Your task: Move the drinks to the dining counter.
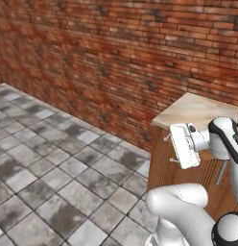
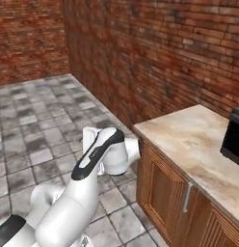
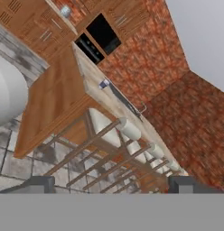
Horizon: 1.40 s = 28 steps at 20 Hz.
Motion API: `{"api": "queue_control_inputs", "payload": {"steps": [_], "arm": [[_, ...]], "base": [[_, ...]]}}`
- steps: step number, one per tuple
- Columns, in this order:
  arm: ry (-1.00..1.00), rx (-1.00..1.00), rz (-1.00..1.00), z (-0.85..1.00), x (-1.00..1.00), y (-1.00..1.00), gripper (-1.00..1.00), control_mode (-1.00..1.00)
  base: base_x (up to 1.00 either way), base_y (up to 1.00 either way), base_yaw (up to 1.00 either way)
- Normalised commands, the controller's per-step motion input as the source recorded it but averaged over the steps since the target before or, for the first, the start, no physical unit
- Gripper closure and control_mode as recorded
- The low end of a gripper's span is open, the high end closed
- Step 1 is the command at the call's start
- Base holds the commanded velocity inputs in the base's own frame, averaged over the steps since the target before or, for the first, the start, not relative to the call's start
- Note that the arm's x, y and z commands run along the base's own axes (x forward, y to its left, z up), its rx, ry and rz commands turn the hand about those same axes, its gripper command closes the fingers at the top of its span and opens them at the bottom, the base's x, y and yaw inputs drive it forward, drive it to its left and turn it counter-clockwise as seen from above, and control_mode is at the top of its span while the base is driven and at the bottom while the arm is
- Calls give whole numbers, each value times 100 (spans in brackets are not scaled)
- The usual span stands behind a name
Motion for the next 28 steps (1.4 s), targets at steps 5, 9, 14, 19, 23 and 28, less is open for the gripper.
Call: {"api": "queue_control_inputs", "payload": {"steps": [5, 9, 14, 19, 23, 28], "arm": [[0, 0, 0, 0, 0, 0, -100, 100], [0, 0, 0, 0, 0, 0, -100, 100], [0, 0, 0, 0, 0, 0, -100, 100], [0, 0, 0, 0, 0, 0, -100, 100], [0, 0, 0, 0, 0, 0, -100, 100], [0, 0, 0, 0, 0, 0, -100, 100]], "base": [[25, -83, -54], [39, -74, -49], [35, -73, -47], [19, -83, -44], [18, -82, -43], [11, -80, -42]]}}
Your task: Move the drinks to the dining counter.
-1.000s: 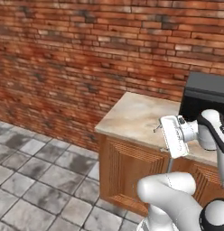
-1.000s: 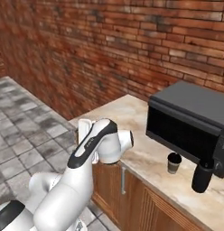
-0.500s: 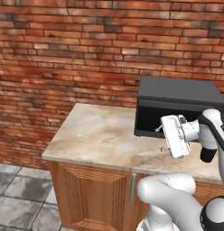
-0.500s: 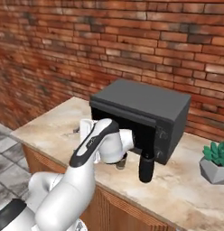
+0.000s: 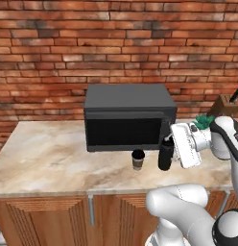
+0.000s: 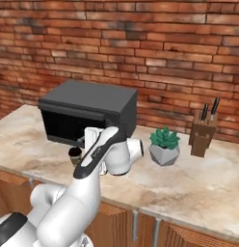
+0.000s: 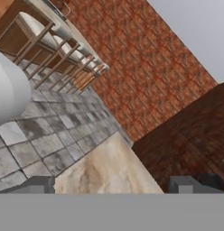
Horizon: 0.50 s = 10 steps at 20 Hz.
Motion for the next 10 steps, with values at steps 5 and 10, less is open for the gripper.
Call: {"api": "queue_control_inputs", "payload": {"steps": [5, 10], "arm": [[0, 0, 0, 0, 0, 0, -100, 100], [0, 0, 0, 0, 0, 0, -100, 100]], "base": [[3, -84, -40], [22, -46, -34]]}}
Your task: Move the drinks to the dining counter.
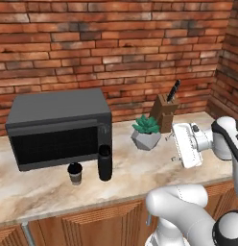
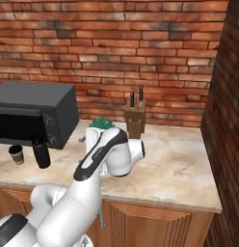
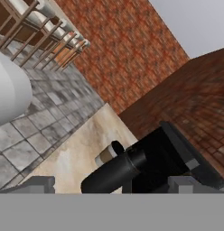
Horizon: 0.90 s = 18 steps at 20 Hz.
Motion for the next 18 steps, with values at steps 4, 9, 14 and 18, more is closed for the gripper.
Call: {"api": "queue_control_inputs", "payload": {"steps": [4, 9, 14, 18], "arm": [[0, 0, 0, 0, 0, 0, -100, 100], [0, 0, 0, 0, 0, 0, -100, 100], [0, 0, 0, 0, 0, 0, -100, 100], [0, 0, 0, 0, 0, 0, -100, 100]], "base": [[54, 3, -14], [53, 20, -5], [4, 54, -1], [-15, 76, 0]]}}
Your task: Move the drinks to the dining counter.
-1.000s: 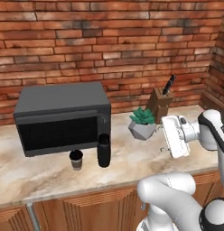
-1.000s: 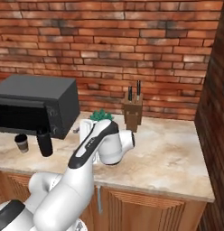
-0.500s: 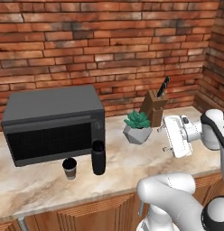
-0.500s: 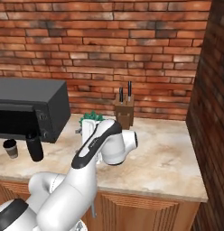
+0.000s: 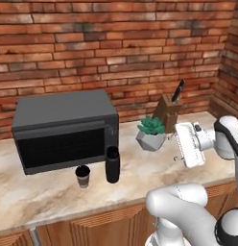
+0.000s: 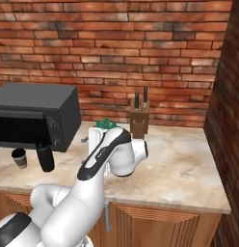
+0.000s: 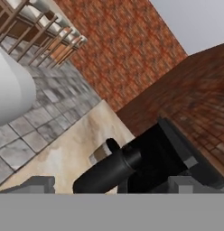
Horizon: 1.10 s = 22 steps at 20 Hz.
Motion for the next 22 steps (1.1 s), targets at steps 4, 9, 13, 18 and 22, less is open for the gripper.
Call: {"api": "queue_control_inputs", "payload": {"steps": [4, 9, 13, 18, 22], "arm": [[0, 0, 0, 0, 0, 0, -100, 100], [0, 0, 0, 0, 0, 0, -100, 100], [0, 0, 0, 0, 0, 0, -100, 100], [0, 0, 0, 0, 0, 0, -100, 100], [0, 0, 0, 0, 0, 0, -100, 100]], "base": [[-28, 97, 0], [-11, 93, 0], [21, 16, 0], [43, -13, 0], [36, -4, 0]]}}
